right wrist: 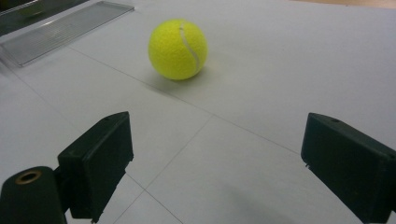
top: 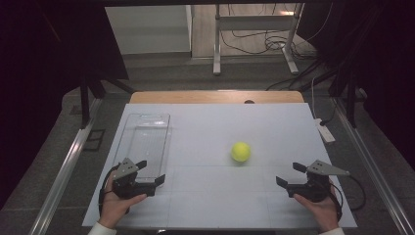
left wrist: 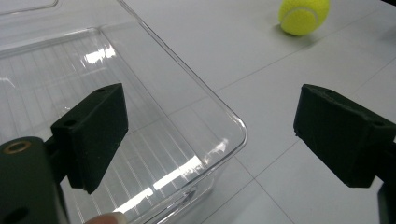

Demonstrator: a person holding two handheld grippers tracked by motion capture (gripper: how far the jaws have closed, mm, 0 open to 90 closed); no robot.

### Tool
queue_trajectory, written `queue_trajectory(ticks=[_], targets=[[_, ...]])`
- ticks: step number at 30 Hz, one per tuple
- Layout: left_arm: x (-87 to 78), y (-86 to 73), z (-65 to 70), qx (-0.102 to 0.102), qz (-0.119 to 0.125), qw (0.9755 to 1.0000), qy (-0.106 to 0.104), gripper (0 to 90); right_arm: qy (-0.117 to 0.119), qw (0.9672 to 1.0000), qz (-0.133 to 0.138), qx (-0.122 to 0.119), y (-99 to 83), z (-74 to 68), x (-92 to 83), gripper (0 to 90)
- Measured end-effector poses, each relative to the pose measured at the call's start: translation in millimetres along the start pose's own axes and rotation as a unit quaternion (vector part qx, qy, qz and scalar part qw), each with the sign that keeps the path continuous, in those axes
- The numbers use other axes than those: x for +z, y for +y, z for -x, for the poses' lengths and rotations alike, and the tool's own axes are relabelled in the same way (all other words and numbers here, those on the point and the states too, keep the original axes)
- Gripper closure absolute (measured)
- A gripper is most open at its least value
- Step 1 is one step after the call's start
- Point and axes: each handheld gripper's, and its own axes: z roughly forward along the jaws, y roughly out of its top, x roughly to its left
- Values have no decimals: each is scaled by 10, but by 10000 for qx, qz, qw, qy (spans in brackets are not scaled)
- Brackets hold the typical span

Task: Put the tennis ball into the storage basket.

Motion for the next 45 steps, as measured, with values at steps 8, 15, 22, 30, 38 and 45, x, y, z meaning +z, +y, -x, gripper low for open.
queue_trajectory(ticks=[8, 15, 22, 30, 38, 45], targets=[[8, 7, -4, -17, -5, 10000, 30, 109, 24, 10000, -10, 49, -4, -1, 2, 96], [-8, 16, 7, 55, 1, 10000, 69, 109, -8, 10000, -68, 56, -18, 3, 18, 99], [-20, 22, 9, 51, 21, 10000, 59, 109, -39, 9998, -163, 52, -41, -6, 48, 100], [19, 35, 32, 96, 6, 9999, -30, 109, -40, 9999, -118, 56, -45, 1, 8, 102], [21, 49, 49, 67, -3, 10000, 32, 109, 0, 9999, -132, 27, -29, 1, 40, 102], [43, 87, 79, 5, -23, 10000, 72, 109, -53, 9999, -45, 115, -40, 24, -12, 103]])
